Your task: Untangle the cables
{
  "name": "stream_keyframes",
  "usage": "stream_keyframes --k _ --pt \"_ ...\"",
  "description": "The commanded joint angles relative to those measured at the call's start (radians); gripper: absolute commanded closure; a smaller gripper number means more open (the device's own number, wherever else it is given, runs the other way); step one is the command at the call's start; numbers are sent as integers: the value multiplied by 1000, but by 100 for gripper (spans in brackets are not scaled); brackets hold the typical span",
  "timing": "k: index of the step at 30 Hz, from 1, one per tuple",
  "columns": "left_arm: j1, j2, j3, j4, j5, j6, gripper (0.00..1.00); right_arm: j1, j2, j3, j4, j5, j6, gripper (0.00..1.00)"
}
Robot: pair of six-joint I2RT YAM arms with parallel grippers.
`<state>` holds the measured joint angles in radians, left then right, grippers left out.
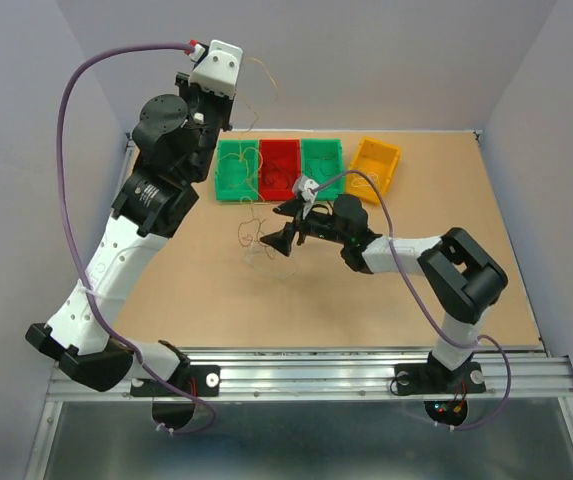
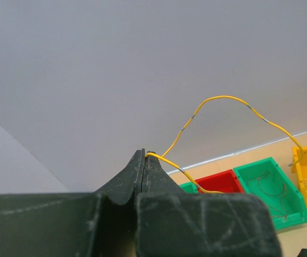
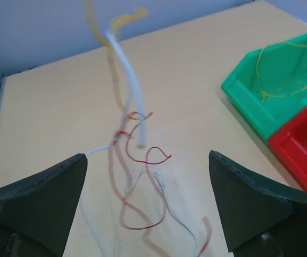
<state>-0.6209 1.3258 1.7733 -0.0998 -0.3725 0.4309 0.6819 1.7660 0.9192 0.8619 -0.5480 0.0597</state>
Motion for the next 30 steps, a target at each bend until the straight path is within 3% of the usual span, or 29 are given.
stream_keyframes --k 1,3,6,9,10,11,12,19,22,28,30 --pt "0 -34 86 37 4 -21 100 16 110 71 173 63 55 0" --pt "0 -19 109 37 -5 -18 100 42 150 92 173 83 57 1" --pt "0 16 176 34 -40 -12 100 53 196 80 233 115 75 19" --pt "0 59 256 20 -60 -11 100 54 207 17 367 73 127 53" --pt "0 68 273 18 -65 -8 100 54 205 6 379 62 135 83" --pt "0 85 305 18 -75 -1 100 56 202 -15 391 63 146 96" --pt "0 98 320 21 -88 9 100 56 201 -25 391 63 146 99" --pt "1 202 480 130 -279 198 100 56 150 -199 391 123 101 99" --pt "7 207 485 208 -347 253 100 56 86 -310 394 239 85 99" --pt "15 158 405 222 -330 229 100 56 -31 -493 399 502 86 99" --pt "15 130 338 218 -292 194 100 54 -69 -536 399 478 75 67"
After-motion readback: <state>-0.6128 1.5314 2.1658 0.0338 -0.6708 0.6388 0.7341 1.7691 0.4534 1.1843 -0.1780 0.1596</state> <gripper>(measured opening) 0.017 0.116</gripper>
